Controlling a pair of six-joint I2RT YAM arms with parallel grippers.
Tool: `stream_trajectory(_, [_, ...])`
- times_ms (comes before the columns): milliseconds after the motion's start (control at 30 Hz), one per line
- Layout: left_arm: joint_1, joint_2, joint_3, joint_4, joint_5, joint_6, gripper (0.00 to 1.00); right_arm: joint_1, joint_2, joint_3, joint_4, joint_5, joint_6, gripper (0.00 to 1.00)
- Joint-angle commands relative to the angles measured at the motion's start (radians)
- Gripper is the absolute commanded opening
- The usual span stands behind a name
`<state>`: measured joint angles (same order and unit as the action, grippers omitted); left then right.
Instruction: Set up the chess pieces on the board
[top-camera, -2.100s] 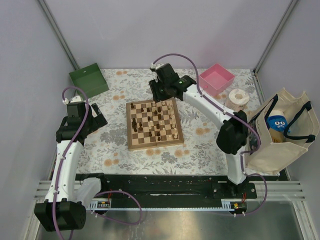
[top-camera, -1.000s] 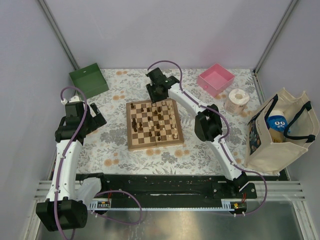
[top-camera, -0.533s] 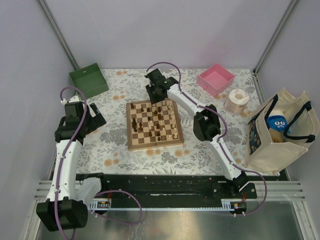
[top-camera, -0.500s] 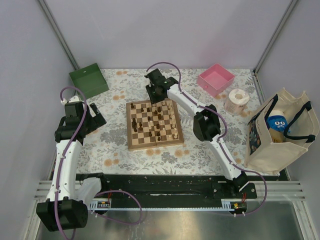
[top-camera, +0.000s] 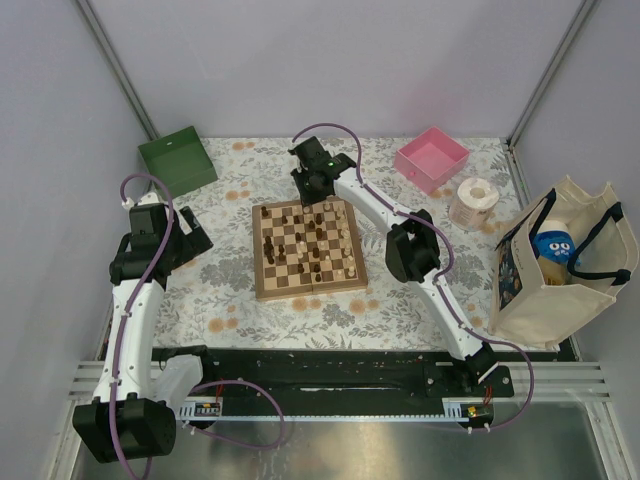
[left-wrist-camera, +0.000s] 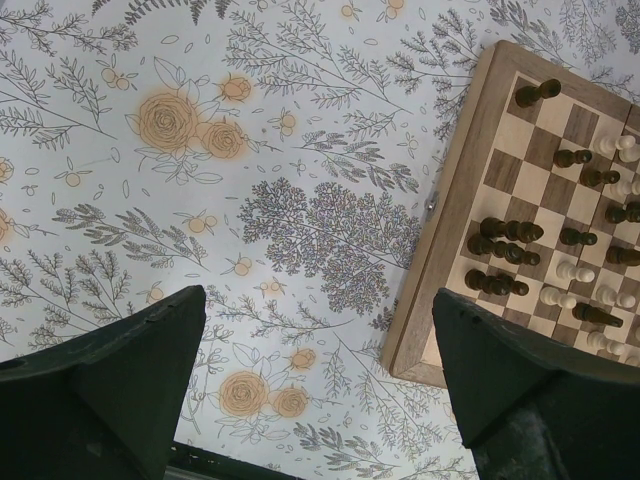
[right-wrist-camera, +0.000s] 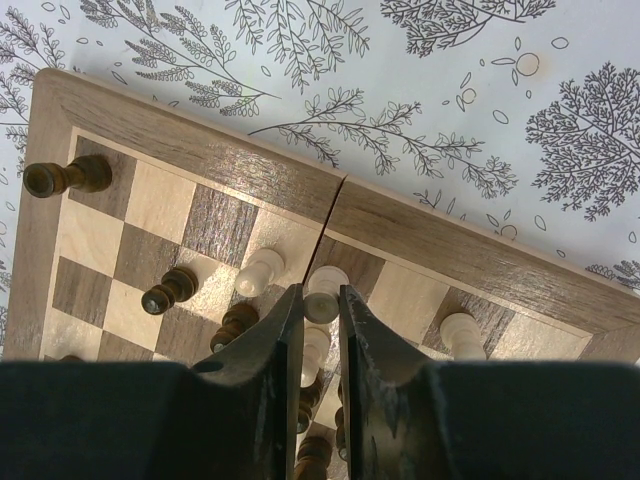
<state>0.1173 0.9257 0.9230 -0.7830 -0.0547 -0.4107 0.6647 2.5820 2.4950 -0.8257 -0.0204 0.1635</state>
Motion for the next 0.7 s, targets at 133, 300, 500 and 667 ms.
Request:
stream_trajectory(133, [0.008,0.002,-0.001,0.051,0.024,0.015,0.99,-0.002,-0.013,0.042,0.013,0.005,-0.009,0.15])
stream_trajectory(300, [0.01,0.004,-0.001,0.051,0.027,0.013,0.99,-0.002,-0.065,0.045,0.014,0.016,-0.009,0.14])
stream_trajectory(500, [0.01,0.002,-0.001,0.053,0.027,0.013,0.99,-0.027,-0.151,0.012,0.046,0.043,0.001,0.14])
stream_trajectory(667, [0.012,-0.001,-0.004,0.051,0.027,0.015,0.99,-0.063,-0.194,-0.015,0.056,0.056,0.022,0.14])
